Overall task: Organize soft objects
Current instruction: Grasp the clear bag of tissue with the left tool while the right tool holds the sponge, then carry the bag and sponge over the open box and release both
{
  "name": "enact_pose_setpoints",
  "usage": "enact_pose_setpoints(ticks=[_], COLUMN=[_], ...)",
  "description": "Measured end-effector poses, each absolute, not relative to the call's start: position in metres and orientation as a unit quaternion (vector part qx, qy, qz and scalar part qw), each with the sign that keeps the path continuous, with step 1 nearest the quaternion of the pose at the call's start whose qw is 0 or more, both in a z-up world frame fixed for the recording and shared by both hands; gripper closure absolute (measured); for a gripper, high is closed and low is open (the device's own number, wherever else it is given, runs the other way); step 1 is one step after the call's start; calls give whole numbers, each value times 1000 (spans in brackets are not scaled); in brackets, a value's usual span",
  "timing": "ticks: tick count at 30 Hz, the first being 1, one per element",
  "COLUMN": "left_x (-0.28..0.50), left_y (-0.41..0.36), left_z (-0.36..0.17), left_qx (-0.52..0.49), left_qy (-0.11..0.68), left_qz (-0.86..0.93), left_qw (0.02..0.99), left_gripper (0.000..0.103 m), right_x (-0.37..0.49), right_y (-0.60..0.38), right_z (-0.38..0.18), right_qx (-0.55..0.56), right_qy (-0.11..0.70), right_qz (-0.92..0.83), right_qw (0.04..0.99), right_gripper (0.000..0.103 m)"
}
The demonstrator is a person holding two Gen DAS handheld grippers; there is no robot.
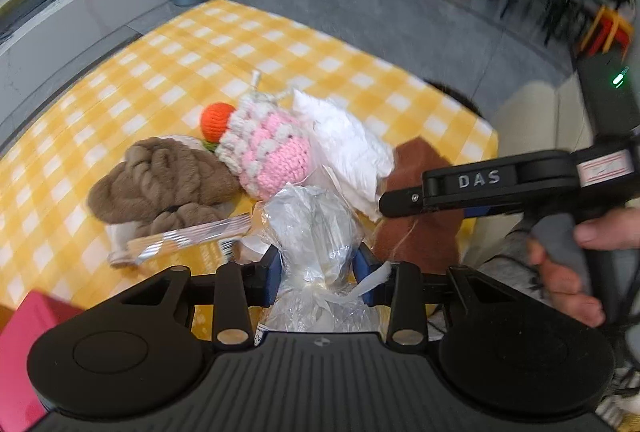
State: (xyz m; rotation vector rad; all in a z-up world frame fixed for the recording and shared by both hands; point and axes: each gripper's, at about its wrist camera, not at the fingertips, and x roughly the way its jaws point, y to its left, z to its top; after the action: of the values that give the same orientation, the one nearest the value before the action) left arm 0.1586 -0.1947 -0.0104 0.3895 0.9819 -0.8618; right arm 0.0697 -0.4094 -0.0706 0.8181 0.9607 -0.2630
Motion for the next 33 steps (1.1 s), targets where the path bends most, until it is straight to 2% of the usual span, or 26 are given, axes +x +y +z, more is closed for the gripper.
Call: enact_pose_setpoints(ticks=[8,19,27,33], left_x=[149,106,80,84], left_y=[-133,6,71,107], left_z=[39,83,93,68], left_qx=[70,-69,-75,-86], left_qy=[419,322,277,306], left_qz=[-410,-275,-96,-44], left_qw=[807,903,953,947], left_gripper=[61,61,61,61], right_x=[61,22,39,71], right_y=[-406,-368,-267,-152], right_z=[-57,2,70,96], right_qx=[377,341,276,203], right_qy=[436,395,373,388], right_qz=[-85,46,174,245], right_qw=[813,852,869,865], right_gripper=[32,32,32,31])
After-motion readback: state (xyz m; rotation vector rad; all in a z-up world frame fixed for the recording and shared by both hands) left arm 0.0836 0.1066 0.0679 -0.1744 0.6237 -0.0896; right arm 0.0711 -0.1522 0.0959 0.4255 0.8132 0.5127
